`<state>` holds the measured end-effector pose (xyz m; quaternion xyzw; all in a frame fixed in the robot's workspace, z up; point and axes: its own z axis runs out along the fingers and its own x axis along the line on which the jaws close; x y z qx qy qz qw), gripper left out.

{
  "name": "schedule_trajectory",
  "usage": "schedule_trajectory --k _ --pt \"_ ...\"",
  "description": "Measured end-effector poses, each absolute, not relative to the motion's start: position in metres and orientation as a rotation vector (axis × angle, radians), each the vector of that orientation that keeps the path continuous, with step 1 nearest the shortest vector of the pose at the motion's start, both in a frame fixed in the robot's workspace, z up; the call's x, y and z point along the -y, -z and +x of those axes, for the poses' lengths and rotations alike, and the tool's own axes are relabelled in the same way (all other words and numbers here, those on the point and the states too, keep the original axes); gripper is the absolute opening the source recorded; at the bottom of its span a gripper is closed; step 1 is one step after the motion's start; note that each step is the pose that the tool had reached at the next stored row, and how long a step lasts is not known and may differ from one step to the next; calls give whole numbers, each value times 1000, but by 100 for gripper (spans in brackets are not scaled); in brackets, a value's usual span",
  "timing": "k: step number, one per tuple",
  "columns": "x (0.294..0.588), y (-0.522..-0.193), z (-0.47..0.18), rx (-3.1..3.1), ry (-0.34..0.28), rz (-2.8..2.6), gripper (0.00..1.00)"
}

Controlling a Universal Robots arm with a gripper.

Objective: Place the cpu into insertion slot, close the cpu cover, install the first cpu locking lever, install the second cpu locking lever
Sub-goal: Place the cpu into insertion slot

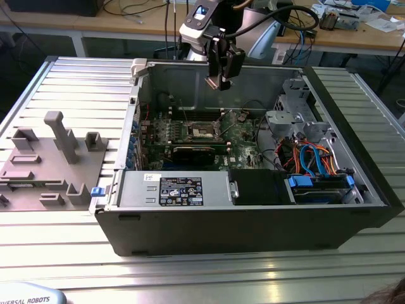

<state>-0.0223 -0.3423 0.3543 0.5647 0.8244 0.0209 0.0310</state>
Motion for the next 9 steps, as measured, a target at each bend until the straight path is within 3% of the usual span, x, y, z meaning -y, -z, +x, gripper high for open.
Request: schedule_trajectory --k 9 --pt "342 -354 -22 -2535 -64 1747 54"
